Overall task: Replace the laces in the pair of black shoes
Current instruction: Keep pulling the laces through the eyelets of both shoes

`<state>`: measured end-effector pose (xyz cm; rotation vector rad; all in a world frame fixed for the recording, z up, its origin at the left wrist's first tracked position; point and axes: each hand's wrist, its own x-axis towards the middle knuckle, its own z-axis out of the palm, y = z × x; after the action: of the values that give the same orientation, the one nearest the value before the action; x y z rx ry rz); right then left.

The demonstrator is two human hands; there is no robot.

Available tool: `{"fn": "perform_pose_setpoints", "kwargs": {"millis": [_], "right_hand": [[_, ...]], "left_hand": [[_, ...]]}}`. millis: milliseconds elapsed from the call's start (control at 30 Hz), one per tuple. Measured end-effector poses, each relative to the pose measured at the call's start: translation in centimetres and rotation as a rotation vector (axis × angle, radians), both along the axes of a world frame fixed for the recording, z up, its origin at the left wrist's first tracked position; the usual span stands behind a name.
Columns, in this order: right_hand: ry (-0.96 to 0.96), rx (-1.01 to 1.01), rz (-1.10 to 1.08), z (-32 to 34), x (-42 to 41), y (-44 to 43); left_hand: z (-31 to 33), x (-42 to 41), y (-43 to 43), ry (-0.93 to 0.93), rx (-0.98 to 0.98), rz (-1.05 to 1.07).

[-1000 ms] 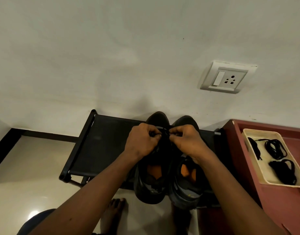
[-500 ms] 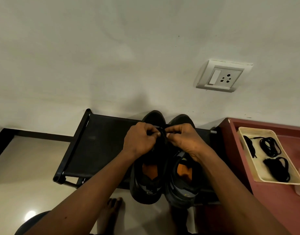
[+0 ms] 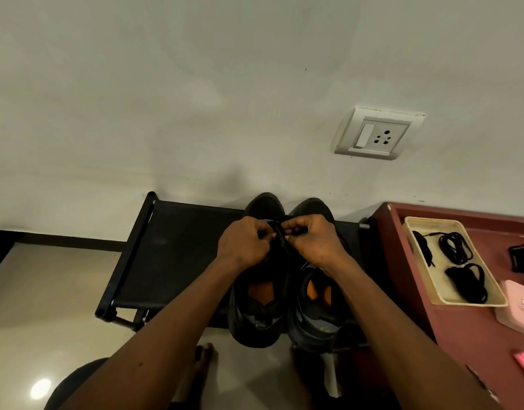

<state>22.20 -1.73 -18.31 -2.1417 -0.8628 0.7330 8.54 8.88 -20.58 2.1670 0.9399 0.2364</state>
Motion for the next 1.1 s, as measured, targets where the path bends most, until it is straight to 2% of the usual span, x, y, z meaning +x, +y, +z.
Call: {"fn": "perform_pose_setpoints", "kwargs": {"millis": [200, 433, 500, 633, 767, 1100], "right_hand": [[0.055, 0.027, -0.022, 0.4, -0.7, -0.4], [0.113, 0.102, 0.024, 0.3, -1.0, -1.6], [0.073, 0.129, -0.012, 0.0, -1.2, -1.5], [-0.127, 0.102, -0.093, -0.2, -2.0, -0.7], [-0.218, 0.049, -0.031, 0.3, -1.7, 0.0], [-0.125, 0.018, -0.068, 0.5, -0.8, 0.4]], "left_hand": [[0.3, -0.8, -0.2, -0.093, -0.116, 0.066], [1.2, -1.2, -0.6, -0.107, -0.071, 0.018], [1.3, -1.4, -0.5, -0.127, -0.054, 0.029], [1.1, -0.9, -1.0, -0.184, -0.015, 0.122], [0.8, -0.6, -1.2, -0.185, -0.016, 0.15], [0.5, -0.7, -1.0, -0.183, 0.042, 0.107]]}}
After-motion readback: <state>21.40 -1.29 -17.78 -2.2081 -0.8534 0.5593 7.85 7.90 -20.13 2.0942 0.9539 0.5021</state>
